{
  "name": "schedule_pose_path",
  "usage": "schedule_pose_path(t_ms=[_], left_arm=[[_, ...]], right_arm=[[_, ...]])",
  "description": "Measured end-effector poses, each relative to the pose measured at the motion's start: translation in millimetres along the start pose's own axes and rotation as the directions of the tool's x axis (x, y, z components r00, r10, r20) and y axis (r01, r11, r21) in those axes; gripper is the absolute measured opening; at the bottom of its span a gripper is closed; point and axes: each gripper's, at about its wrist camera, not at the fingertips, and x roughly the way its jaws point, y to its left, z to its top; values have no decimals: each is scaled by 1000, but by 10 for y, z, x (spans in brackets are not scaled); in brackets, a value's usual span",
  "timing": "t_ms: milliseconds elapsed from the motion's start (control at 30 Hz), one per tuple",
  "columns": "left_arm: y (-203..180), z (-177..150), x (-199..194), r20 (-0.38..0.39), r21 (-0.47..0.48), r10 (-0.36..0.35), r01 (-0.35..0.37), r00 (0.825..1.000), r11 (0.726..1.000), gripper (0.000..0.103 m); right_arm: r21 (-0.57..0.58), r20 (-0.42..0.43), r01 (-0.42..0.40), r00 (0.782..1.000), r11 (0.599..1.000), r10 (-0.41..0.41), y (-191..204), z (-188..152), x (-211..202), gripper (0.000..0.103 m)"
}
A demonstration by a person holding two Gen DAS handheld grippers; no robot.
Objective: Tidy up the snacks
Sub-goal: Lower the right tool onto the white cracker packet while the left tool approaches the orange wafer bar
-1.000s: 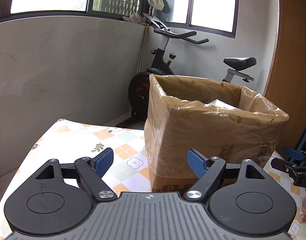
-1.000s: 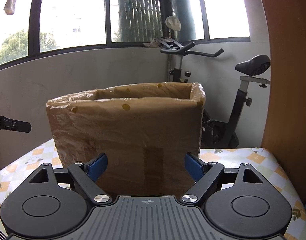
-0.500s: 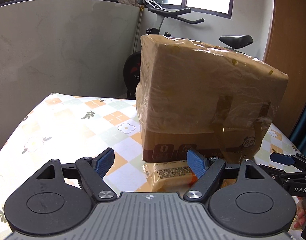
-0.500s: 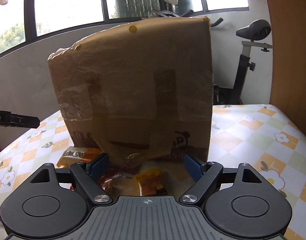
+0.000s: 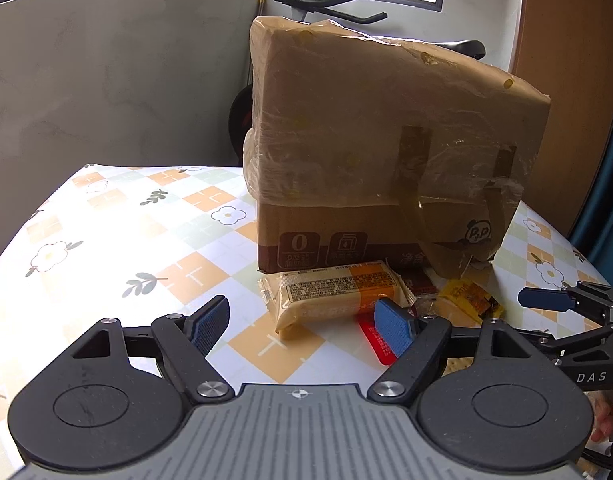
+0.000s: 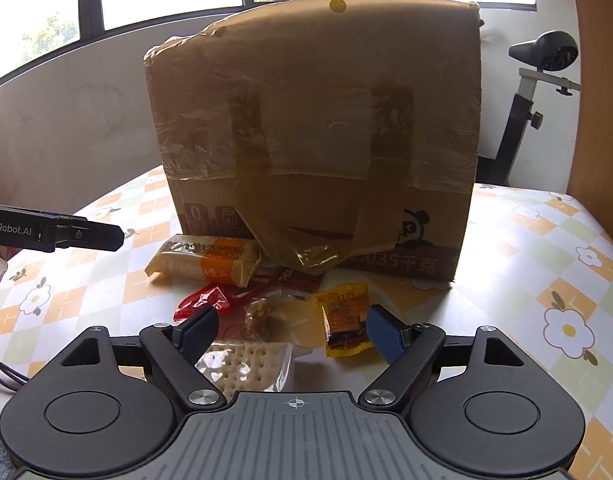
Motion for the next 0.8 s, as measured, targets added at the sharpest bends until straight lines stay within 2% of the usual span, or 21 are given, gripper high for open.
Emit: schedule_pose_path(t_ms=[200, 433, 600, 800], left_arm=[[-11, -69, -10, -13, -7, -8, 8, 1000, 1000, 82], [-27, -135, -82, -11, -15, -19, 19, 1000, 1000, 82], [-55, -173, -97, -17, -10, -22, 21, 1000, 1000, 82], [-55, -171, -96, -18, -14, -26, 26, 999, 1000, 82]], right_arm=[[-39, -64, -4, 998, 999, 2, 21, -94, -43, 78], [-203, -128, -19, 992, 979, -8, 246, -210, 0, 82], [-267, -149, -23, 989, 963, -18, 340, -167, 137, 82], [-364, -182, -88, 983, 927, 22, 467, -40, 332, 82]])
